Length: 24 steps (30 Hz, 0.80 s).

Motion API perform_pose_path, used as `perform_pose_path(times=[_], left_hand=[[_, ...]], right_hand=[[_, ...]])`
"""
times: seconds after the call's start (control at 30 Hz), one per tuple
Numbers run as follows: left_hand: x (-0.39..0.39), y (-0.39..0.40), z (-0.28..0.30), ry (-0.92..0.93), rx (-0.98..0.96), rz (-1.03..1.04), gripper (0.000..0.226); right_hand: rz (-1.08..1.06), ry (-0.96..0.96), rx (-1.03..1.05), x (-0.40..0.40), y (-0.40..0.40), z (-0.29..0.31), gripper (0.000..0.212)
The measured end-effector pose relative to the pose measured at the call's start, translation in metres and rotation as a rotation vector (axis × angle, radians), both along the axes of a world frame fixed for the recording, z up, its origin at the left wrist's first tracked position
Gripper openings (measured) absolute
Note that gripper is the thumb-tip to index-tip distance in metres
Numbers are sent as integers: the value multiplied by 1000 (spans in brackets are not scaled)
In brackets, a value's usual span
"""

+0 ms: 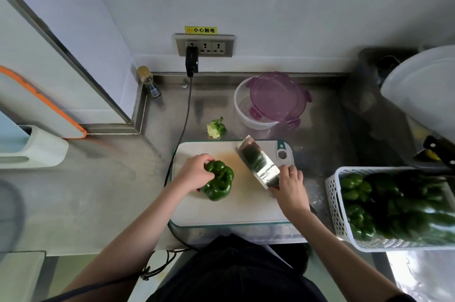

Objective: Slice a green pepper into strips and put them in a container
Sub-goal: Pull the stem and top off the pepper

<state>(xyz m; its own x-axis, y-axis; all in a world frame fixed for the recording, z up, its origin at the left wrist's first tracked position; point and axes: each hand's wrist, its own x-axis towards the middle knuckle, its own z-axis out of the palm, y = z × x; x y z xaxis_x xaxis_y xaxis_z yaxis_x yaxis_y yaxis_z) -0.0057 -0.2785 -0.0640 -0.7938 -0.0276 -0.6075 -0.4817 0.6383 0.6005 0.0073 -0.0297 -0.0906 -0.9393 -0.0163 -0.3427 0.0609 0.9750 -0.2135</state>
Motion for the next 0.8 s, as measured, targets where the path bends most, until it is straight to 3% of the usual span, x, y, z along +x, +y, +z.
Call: perform_pose_path(times=[0.2, 0.57, 0.8], left_hand=[[-3, 5, -8, 55, -163, -68, 44], [-8, 17, -11, 2, -274, -46, 40], [-16, 43, -9, 109, -226, 1, 37]], right_hand=[[-2, -7, -51, 6, -1, 6, 48], [-43, -40, -181, 14, 2, 16, 33], [-148, -28, -322, 19, 11, 25, 25]])
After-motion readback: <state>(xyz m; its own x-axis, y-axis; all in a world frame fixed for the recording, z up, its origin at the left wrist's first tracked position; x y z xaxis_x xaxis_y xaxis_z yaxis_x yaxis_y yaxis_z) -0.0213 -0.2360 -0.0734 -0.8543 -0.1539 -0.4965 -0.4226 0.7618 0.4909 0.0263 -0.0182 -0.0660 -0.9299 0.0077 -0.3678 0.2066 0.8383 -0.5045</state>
